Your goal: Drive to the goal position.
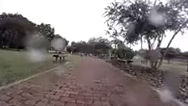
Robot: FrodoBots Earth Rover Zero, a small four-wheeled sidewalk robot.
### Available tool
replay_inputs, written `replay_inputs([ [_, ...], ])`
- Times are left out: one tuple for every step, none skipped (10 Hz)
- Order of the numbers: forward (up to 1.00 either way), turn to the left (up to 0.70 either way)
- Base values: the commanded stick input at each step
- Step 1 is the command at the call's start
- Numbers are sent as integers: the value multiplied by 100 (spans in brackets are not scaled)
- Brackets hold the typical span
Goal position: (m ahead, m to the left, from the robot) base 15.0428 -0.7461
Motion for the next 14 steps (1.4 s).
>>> replay_inputs([
  [70, 0],
  [70, 0],
  [70, 0],
  [70, 0],
  [70, 0],
  [70, 0],
  [70, 0],
  [70, 0],
  [70, 0],
  [70, 0],
  [70, 0],
  [70, 0],
  [70, 0],
  [70, 0],
])
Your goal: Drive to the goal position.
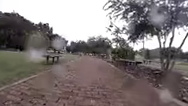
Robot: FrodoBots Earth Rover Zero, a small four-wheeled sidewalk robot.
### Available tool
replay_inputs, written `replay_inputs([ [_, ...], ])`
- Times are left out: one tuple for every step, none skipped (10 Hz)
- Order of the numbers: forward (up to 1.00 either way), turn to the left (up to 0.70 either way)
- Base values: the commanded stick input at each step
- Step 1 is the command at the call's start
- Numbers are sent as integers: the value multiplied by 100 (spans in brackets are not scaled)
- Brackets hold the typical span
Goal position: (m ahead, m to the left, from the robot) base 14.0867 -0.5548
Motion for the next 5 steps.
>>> replay_inputs([
  [70, 0],
  [70, 0],
  [70, 0],
  [70, 0],
  [70, 0],
])
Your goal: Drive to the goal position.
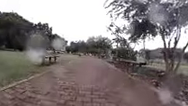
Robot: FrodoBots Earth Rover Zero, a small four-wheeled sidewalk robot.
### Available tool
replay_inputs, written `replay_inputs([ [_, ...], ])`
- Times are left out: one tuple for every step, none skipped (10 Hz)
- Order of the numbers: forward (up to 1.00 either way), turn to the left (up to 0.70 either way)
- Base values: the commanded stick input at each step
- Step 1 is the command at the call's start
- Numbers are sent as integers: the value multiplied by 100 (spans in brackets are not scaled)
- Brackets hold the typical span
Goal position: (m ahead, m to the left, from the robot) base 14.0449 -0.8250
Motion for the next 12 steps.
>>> replay_inputs([
  [70, 0],
  [70, 0],
  [70, 0],
  [70, 0],
  [70, 0],
  [70, 0],
  [70, 0],
  [70, 0],
  [70, 0],
  [70, 0],
  [70, 0],
  [70, 0],
])
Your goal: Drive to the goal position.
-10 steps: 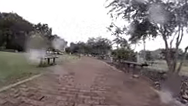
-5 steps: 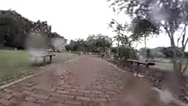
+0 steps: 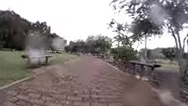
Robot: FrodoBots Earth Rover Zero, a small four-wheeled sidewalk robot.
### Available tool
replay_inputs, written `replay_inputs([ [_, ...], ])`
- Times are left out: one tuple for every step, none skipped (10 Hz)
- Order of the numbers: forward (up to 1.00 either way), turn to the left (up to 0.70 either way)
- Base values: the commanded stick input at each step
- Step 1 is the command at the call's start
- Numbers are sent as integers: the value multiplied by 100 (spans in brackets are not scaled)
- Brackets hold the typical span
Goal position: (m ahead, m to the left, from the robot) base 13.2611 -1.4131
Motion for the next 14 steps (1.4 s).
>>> replay_inputs([
  [70, 0],
  [70, 0],
  [70, 0],
  [70, 0],
  [70, 0],
  [70, 0],
  [70, 0],
  [70, 0],
  [70, 0],
  [70, 0],
  [70, 0],
  [70, 0],
  [70, 0],
  [70, 0],
])
